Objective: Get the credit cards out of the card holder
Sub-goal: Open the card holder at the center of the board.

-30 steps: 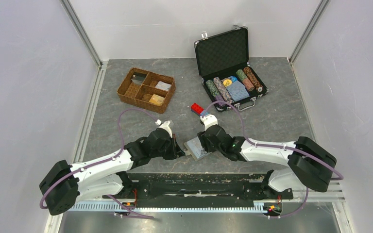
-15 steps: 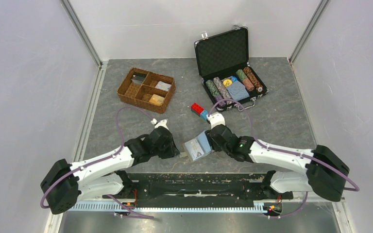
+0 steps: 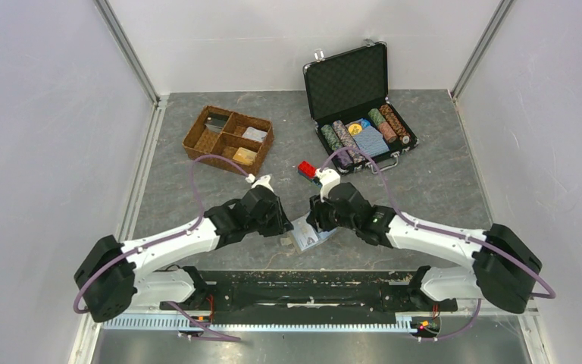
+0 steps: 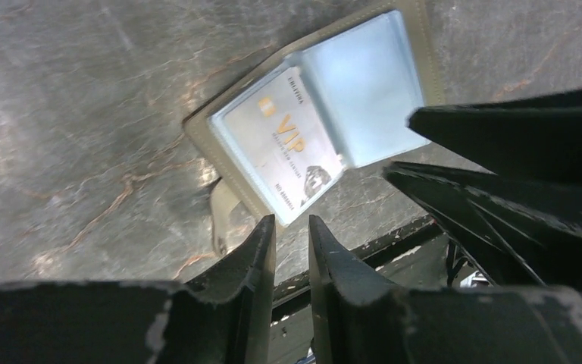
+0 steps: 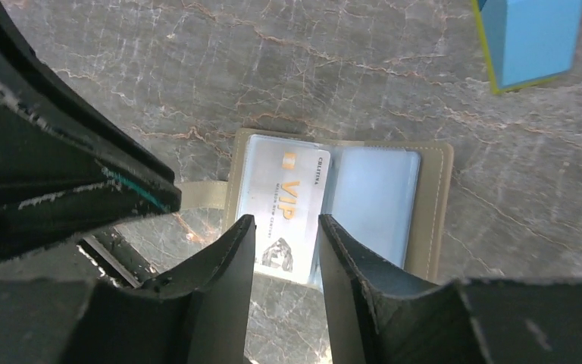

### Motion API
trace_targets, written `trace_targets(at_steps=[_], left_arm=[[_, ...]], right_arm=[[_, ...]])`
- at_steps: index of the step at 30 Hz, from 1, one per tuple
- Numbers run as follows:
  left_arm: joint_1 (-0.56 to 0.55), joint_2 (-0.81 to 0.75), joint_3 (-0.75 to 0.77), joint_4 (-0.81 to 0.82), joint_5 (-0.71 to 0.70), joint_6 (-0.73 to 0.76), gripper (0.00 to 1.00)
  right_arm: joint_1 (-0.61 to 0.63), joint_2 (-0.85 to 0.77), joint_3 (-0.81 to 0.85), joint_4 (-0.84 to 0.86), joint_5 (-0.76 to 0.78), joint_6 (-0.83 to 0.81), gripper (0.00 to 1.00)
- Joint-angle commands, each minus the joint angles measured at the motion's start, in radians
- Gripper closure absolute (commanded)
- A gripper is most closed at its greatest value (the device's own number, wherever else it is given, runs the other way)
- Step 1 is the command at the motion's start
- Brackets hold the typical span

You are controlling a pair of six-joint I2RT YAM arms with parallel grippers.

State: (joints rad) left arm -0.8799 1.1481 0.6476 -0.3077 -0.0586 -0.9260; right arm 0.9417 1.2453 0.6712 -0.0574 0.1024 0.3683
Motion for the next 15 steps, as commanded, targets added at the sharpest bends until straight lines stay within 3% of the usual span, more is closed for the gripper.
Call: trace_targets(at_steps=[1, 8, 15], left_arm=[[0.004, 0.050, -0.025, 0.192, 0.095, -0.039, 0.73], [0.004, 0.154, -0.072, 0.304, 0.149, -0.047, 0.78], [0.005, 0.236, -0.108, 0.343, 0.137, -0.039, 0.81]], right_arm=[[-0.098, 0.057, -0.056, 0.173, -0.219, 0.045, 0.62], [-0.173, 0.143, -0.121, 0.274, -0.393, 0.056, 0.62], [-0.190, 0.184, -0.158, 0.276, -0.371, 0.070, 0.64]])
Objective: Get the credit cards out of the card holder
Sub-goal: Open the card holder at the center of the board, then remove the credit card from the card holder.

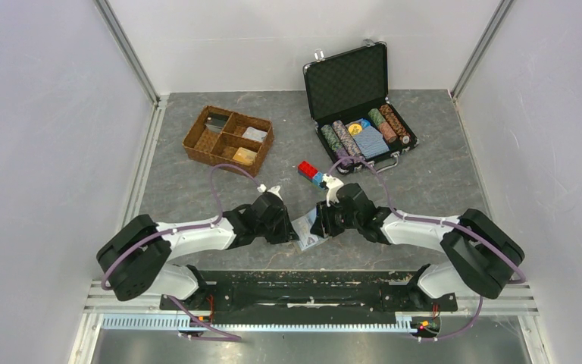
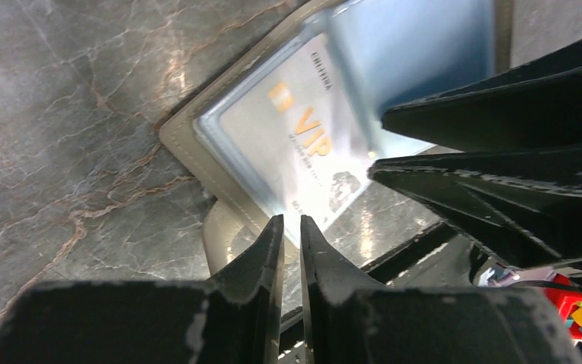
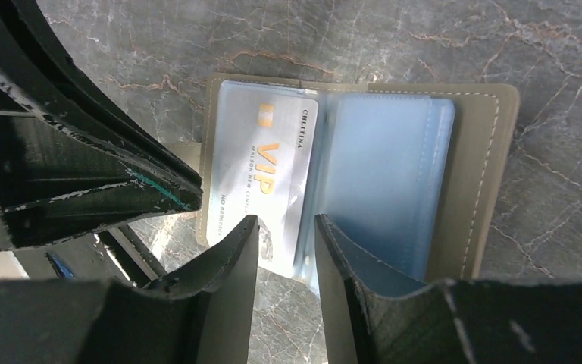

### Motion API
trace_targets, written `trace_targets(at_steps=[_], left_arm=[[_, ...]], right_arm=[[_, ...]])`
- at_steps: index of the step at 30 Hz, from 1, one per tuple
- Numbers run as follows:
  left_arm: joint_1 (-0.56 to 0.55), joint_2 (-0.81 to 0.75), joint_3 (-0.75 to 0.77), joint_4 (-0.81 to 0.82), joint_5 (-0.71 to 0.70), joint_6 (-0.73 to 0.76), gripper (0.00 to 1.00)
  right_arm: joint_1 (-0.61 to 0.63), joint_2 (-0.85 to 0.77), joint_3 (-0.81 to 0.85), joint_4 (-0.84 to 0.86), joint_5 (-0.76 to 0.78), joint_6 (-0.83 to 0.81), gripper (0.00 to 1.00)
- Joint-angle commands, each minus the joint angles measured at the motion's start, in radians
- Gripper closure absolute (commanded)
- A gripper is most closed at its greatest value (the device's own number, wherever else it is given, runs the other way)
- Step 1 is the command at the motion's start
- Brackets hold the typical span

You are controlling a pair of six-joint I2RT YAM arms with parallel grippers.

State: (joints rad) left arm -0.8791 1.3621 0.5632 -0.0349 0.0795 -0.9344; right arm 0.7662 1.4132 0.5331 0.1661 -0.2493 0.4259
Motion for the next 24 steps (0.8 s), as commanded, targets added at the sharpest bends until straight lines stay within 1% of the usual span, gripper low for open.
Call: trace_targets(at_steps=[1, 6, 12, 19, 24], left_arm=[[0.003, 0.027, -0.028, 0.069, -0.005, -0.030, 0.82], [0.003, 0.040, -0.036, 0.058, -0.024, -0.021, 0.83], [0.003, 0.041, -0.037, 0.041, -0.051, -0.004, 0.83], [0.004, 0.059, -0.037, 0.041, -0.055, 0.003, 0.83], [0.003, 0.065, -0.038, 0.041, -0.052, 0.005, 0.84]], right_arm=[[-0.016, 0.019, -0.025, 0.053, -0.014, 0.012, 0.65], [-0.021, 0.032, -0.046, 0.062, -0.015, 0.019, 0.66], [-0.031, 0.039, -0.092, 0.119, -0.039, 0.044, 0.67], [-0.046, 0.040, -0.133, 0.204, -0.122, 0.073, 0.73], [-0.065, 0.045, -0.162, 0.268, -0.173, 0.103, 0.79]])
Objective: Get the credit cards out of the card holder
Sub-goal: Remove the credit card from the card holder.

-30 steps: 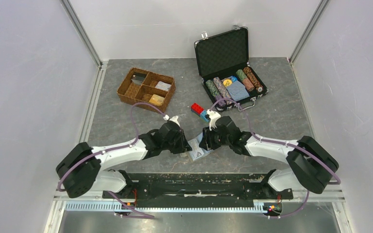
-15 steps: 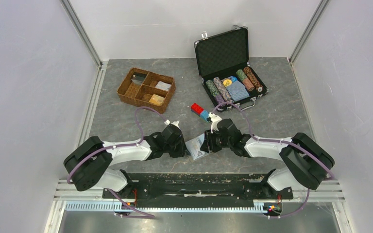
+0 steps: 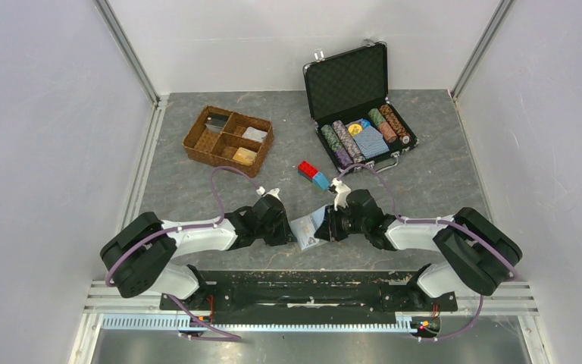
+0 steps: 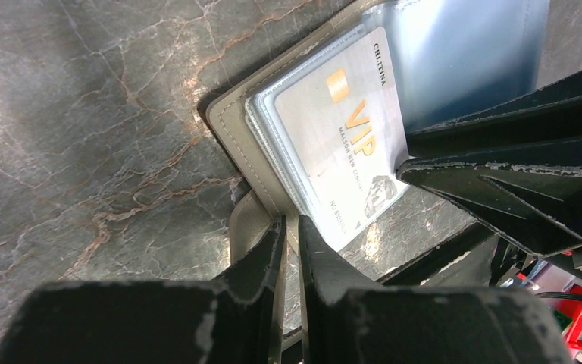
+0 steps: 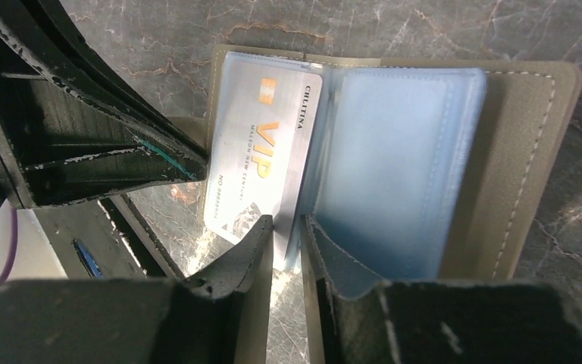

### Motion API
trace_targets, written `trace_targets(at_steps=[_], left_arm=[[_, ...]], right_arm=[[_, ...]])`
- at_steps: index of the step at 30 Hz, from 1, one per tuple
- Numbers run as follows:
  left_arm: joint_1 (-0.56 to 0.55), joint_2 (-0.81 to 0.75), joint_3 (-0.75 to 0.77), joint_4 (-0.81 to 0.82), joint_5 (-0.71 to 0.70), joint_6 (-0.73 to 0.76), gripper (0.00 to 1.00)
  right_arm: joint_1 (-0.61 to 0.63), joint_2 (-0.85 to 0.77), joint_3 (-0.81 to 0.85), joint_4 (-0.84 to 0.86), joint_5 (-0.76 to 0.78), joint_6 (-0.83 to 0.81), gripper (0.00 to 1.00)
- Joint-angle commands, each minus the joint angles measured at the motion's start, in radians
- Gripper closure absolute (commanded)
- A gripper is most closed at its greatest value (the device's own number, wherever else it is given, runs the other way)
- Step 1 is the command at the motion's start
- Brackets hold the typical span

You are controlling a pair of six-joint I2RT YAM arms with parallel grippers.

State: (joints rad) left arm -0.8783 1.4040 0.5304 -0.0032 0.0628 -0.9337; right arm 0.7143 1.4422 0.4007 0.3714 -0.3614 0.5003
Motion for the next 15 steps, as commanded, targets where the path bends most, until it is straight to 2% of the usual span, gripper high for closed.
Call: trace_targets(at_steps=[1, 6, 15], left_arm=[[0.002, 0.024, -0.005, 0.010, -0.035, 0.004, 0.84], [0.003, 0.026, -0.007, 0.010, -0.035, 0.006, 0.84], [0.002, 0.032, -0.009, 0.014, -0.018, 0.001, 0.85]], right_arm=[[-0.018, 0.017, -0.037, 0.082, -0.071, 0.035, 0.80], [-0.048, 0.048, -0.064, 0.171, -0.154, 0.082, 0.79], [-0.058, 0.077, -0.069, 0.214, -0.167, 0.111, 0.76]])
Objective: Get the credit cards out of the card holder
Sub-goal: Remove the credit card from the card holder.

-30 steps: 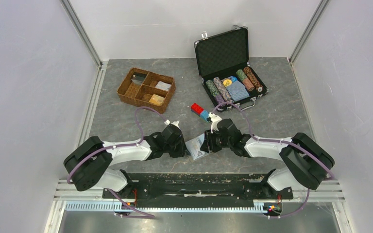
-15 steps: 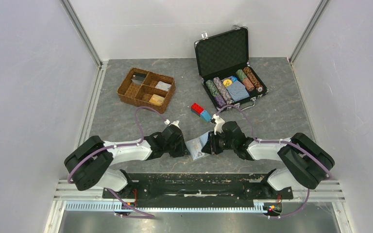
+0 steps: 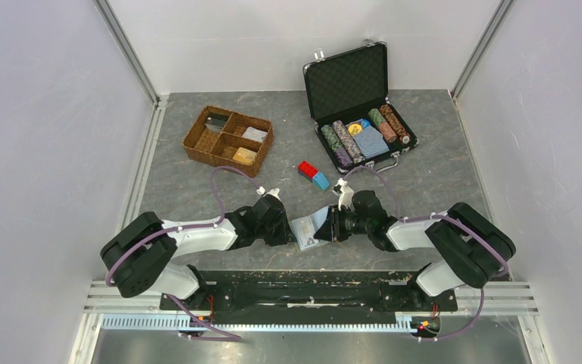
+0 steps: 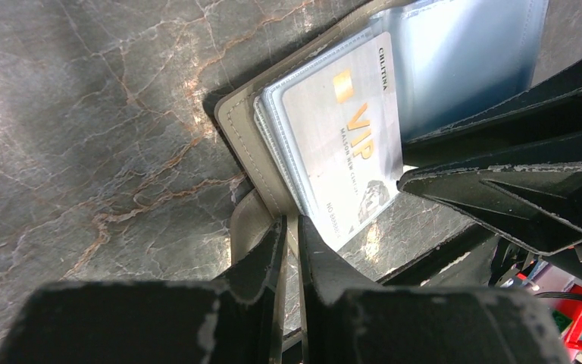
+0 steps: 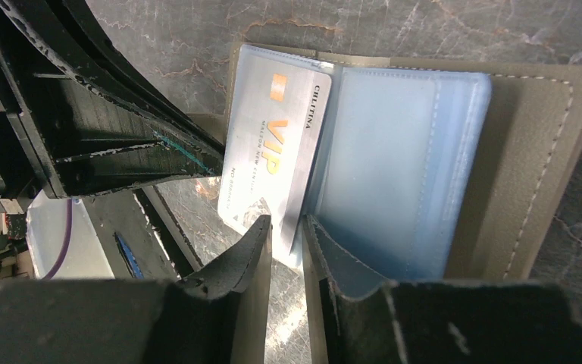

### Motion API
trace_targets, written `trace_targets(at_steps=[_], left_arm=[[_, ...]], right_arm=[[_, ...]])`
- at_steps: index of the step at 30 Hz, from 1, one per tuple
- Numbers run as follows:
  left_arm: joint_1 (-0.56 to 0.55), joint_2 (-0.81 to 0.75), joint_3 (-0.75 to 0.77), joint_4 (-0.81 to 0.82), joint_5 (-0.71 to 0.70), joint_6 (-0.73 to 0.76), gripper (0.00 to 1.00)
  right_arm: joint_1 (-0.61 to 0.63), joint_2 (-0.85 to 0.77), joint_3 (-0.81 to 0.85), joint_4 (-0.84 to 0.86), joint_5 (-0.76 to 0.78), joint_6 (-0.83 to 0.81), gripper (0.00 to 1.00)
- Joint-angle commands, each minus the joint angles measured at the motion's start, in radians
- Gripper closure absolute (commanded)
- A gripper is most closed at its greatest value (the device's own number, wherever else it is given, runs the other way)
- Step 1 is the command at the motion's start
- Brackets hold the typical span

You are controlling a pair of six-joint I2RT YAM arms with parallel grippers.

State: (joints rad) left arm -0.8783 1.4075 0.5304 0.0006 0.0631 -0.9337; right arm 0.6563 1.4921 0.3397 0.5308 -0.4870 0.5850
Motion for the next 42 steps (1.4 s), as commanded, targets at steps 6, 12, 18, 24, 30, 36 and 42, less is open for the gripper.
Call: trace_targets(at_steps=[6, 12, 18, 24, 30, 36, 42], left_arm=[[0.002, 0.035, -0.010, 0.018, -0.011, -0.003, 0.85], [0.002, 0.041, -0.013, 0.014, -0.011, -0.004, 0.85], [0.003, 0.042, -0.004, -0.044, -0.047, 0.002, 0.85], [0.003, 0.048, -0.002, -0.063, -0.060, 0.020, 0.85], [0.002, 0.042, 0.001, -0.078, -0.059, 0.035, 0.85], [0.002, 0.033, 0.014, -0.093, -0.051, 0.038, 0.85], [0.002, 0.003, 0.034, -0.099, -0.016, 0.027, 0.81]], right_arm=[[0.000, 0.043, -0.011, 0.067, -0.033, 0.042, 0.78], [-0.004, 0.023, -0.032, 0.110, -0.027, 0.059, 0.95], [-0.034, -0.029, -0.062, 0.099, -0.026, 0.052, 1.00], [-0.088, -0.084, -0.081, 0.037, -0.054, -0.002, 1.00], [-0.131, -0.146, -0.096, -0.041, -0.066, -0.049, 1.00], [-0.147, -0.170, -0.105, -0.056, -0.092, -0.053, 1.00], [-0.147, -0.190, -0.080, -0.045, -0.134, -0.026, 0.90]])
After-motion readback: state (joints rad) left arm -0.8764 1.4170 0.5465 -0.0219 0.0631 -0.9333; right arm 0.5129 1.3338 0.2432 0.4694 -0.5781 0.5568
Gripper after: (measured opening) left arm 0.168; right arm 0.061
